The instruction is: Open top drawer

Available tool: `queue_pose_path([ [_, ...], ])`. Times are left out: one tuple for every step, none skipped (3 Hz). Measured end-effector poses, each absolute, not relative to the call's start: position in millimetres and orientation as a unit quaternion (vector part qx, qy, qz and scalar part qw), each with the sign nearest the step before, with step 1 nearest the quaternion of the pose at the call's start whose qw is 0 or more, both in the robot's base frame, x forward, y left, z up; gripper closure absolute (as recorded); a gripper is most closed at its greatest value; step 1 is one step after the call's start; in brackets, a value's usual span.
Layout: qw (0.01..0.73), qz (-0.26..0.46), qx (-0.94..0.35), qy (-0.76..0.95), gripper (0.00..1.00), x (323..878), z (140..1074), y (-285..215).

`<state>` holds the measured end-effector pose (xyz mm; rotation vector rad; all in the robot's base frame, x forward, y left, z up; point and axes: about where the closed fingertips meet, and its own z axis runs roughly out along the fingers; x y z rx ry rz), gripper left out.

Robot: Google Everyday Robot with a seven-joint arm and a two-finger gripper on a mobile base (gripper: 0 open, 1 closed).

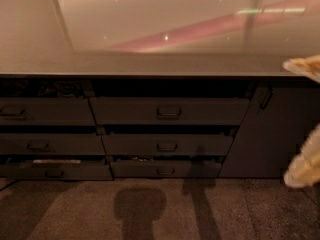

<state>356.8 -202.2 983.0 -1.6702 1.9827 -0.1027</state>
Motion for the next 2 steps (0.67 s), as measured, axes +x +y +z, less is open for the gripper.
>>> queue_pose_path([
  [0.294,-0.032,-0.614,0.732,0.0,348.0,964.5,-203.1],
  [0.294,-0.032,-0.616,0.731,0.0,348.5,965.3,-201.7],
])
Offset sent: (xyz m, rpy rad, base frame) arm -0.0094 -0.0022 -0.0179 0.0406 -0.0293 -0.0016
